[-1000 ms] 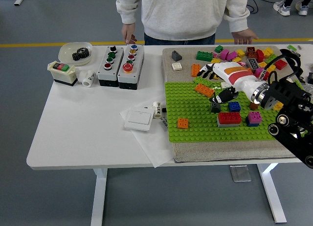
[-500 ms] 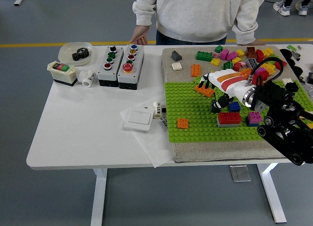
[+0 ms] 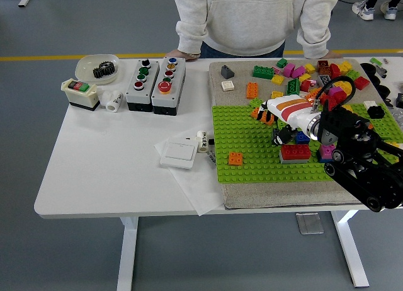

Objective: Pick up the brick,pile it on top of brick,press brick,pick up the brick,pile it on top of brick,press brick

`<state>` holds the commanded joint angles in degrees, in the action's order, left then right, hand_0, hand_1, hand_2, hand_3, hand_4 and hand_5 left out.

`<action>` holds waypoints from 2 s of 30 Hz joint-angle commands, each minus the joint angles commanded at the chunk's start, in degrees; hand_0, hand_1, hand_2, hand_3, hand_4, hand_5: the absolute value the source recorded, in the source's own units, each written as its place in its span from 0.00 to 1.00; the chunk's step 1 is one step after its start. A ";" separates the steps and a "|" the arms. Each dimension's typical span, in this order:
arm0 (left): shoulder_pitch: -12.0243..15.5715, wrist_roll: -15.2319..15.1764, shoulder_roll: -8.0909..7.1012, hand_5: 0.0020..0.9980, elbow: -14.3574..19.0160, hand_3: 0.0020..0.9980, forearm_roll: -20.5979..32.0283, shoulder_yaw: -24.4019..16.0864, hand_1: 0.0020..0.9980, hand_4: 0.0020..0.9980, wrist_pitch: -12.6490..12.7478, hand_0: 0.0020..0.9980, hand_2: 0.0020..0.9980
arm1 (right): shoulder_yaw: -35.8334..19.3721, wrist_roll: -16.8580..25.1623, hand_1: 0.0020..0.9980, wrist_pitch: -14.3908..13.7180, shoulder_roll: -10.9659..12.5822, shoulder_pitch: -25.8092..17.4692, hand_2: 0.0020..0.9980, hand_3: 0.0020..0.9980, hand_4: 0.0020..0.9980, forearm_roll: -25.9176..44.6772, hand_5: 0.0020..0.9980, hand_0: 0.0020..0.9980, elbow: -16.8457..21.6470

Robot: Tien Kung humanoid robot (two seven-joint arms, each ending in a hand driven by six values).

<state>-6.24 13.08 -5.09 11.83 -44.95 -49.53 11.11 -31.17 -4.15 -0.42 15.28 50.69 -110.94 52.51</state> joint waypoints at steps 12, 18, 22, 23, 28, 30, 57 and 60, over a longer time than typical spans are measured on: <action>-0.21 -0.02 -0.06 0.64 0.04 0.68 0.24 0.14 0.78 0.77 0.14 0.76 0.78 | 0.75 -1.43 0.52 1.06 -1.29 0.80 0.58 0.64 1.00 1.00 0.17 0.53 -2.31; -0.26 0.01 -0.10 0.64 0.08 0.68 0.29 0.23 0.78 0.77 0.16 0.76 0.78 | 1.08 -1.72 0.51 0.66 -1.75 1.12 0.56 0.62 1.00 1.23 0.14 0.52 -3.40; -0.27 -0.01 -0.13 0.65 0.10 0.68 0.46 0.37 0.78 0.77 0.19 0.76 0.78 | 1.28 -1.91 0.48 0.21 -1.89 1.19 0.52 0.58 0.99 1.04 0.14 0.48 -4.01; -0.28 0.01 -0.13 0.65 0.10 0.68 0.44 0.36 0.78 0.77 0.20 0.76 0.78 | 1.29 -1.92 0.48 0.12 -1.94 1.22 0.52 0.58 0.99 0.95 0.14 0.48 -4.13; -0.33 -0.01 -0.18 0.64 0.11 0.68 0.63 0.55 0.78 0.77 0.23 0.76 0.78 | 1.71 -1.94 0.46 -0.01 -2.11 1.42 0.50 0.56 0.96 0.42 0.12 0.47 -4.67; -0.35 -0.01 -0.17 0.64 0.11 0.68 0.62 0.54 0.78 0.77 0.24 0.76 0.78 | 1.95 -1.98 0.46 -0.06 -2.21 1.46 0.50 0.56 0.96 0.30 0.12 0.47 -4.98; -0.59 -0.27 -0.32 0.64 0.22 0.68 1.93 1.73 0.78 0.76 0.49 0.76 0.78 | 3.08 -1.76 0.44 -0.89 -3.14 1.91 0.48 0.52 0.92 -1.17 0.13 0.41 -7.94; -0.61 -0.29 -0.34 0.64 0.22 0.68 1.99 1.80 0.78 0.76 0.49 0.77 0.78 | 3.05 -1.78 0.43 -0.61 -3.13 1.91 0.47 0.50 0.90 -1.17 0.13 0.40 -7.98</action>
<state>-6.85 12.79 -5.43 12.05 -42.96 -47.73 11.60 -28.11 -5.93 -1.03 12.15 52.60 -112.11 44.53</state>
